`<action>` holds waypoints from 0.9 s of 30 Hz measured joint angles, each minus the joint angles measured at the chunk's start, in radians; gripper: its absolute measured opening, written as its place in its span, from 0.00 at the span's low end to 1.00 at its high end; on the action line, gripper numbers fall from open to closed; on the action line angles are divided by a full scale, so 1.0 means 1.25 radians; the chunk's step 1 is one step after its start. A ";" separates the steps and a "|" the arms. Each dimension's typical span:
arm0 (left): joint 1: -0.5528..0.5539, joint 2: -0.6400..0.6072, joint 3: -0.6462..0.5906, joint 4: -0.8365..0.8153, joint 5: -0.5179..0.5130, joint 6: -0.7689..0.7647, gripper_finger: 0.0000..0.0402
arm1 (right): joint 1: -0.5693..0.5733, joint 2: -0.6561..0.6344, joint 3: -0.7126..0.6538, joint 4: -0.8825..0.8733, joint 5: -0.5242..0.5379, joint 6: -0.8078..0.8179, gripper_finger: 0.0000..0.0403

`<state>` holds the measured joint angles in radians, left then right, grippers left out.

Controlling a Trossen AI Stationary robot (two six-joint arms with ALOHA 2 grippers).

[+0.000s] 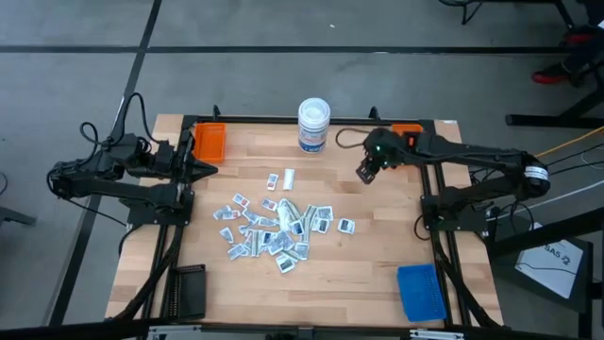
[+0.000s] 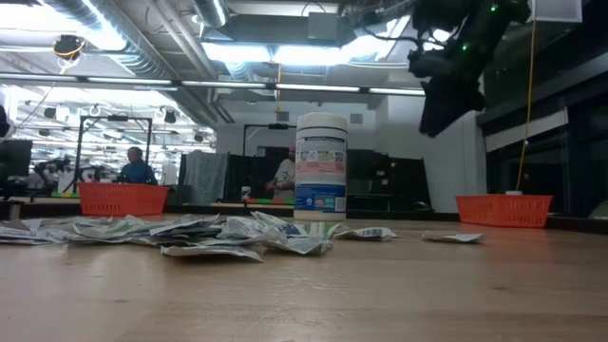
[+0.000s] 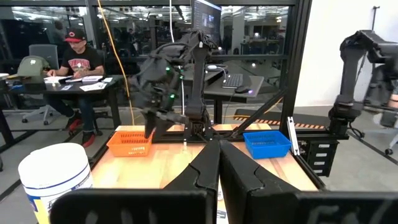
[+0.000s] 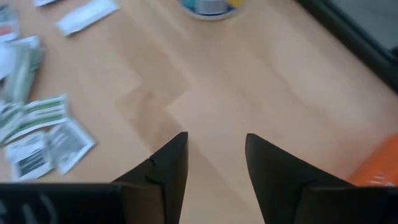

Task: Pick & Place First Aid Supplies
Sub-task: Put the gray towelette pack into the right orange bin

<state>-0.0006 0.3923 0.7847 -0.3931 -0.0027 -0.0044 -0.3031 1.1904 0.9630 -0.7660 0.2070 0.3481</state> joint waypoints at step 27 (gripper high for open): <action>0.000 0.000 0.000 0.000 0.000 0.000 0.01 | 0.439 0.073 0.000 0.070 0.000 0.155 0.40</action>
<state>-0.0006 0.3923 0.7845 -0.3931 -0.0029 -0.0040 0.2452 1.2813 0.9634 -0.6790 0.2071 0.5420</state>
